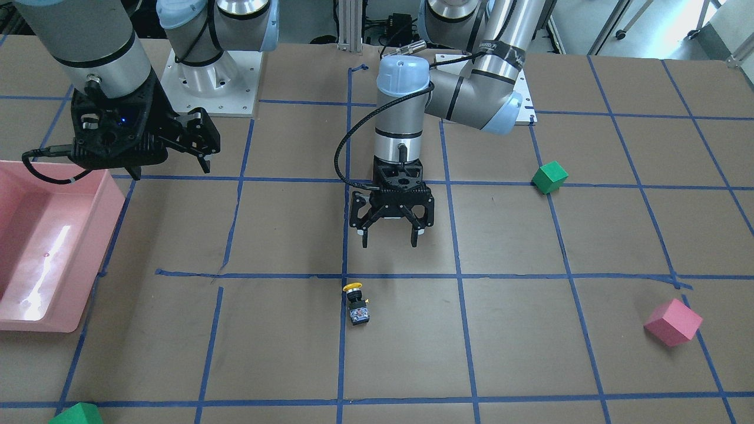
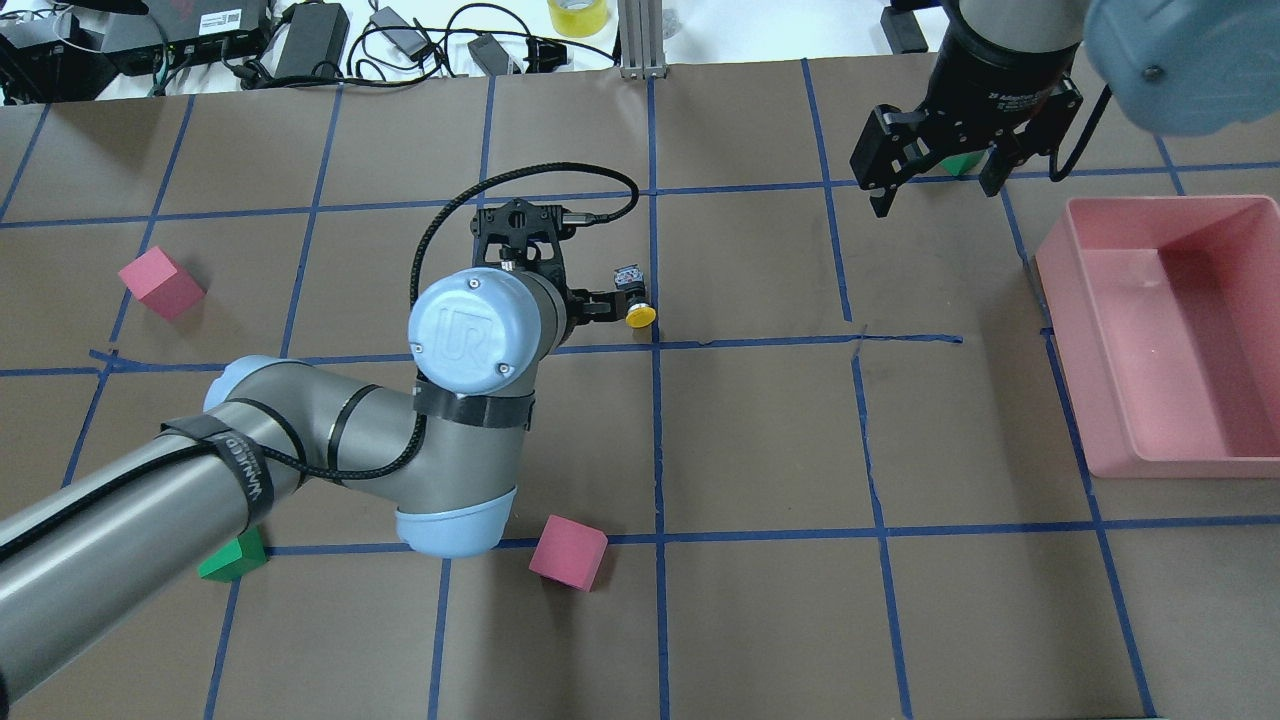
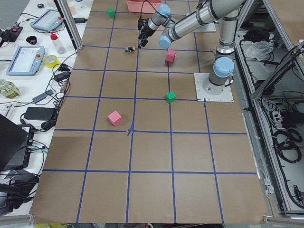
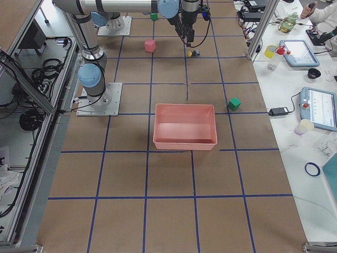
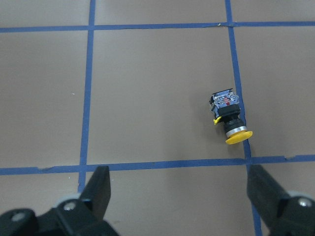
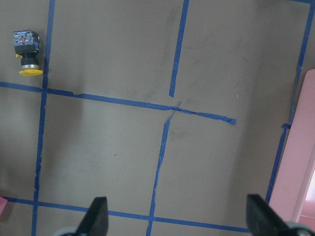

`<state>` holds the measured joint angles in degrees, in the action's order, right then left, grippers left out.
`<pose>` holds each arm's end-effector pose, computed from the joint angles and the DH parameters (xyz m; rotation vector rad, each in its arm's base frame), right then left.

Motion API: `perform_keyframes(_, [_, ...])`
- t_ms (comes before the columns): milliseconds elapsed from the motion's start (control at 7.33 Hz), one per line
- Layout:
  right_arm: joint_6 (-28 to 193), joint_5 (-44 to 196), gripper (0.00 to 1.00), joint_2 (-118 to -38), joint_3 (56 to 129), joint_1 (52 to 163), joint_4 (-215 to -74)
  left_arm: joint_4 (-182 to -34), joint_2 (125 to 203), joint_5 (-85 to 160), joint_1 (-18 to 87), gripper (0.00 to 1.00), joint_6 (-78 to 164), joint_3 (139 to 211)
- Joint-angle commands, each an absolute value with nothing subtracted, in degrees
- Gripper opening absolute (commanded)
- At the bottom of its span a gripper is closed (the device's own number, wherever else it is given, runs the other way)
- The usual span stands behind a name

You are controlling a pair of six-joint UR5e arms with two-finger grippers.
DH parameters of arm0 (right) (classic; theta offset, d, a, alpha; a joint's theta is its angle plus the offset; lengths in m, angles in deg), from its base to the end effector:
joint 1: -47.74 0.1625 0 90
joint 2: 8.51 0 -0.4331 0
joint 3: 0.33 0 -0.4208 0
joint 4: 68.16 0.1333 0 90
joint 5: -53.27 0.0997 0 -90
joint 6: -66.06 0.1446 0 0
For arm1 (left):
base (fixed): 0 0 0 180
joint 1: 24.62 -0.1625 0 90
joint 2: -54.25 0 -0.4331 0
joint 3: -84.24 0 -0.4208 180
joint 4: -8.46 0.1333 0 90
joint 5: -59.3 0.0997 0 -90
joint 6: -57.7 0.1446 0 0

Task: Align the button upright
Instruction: 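Move the left gripper to the switch and grasp it while the right arm withdraws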

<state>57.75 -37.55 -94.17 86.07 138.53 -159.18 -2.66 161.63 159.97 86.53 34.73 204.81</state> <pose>0.1389 -0.5521 0.4448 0.2480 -3.1171 0.0062 -0.3049 -0.4930 0.1927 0.1244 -2.9816 0.8695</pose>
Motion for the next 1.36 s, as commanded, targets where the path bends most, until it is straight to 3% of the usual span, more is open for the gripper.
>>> perform_keyframes(0, [57.8, -37.3, 1.0, -93.9, 86.2, 138.5, -159.2, -1.5, 168.0, 163.5, 89.8, 0.9, 29.4, 201.0])
perform_keyframes(273, [57.7, -37.6, 1.0, -93.9, 86.2, 138.5, -159.2, -0.4, 173.4, 166.8, 91.6, 0.82, 27.2, 197.6])
perform_keyframes(1091, [57.8, -37.5, 1.0, -93.9, 86.2, 138.5, -159.4, 11.5, 182.1, 168.7, 92.5, 0.78, 26.9, 195.3])
perform_keyframes(1227, [57.8, -37.4, 1.0, -93.9, 86.2, 138.5, -159.4, 11.9, 182.5, 170.3, 92.9, 0.69, 26.9, 195.0])
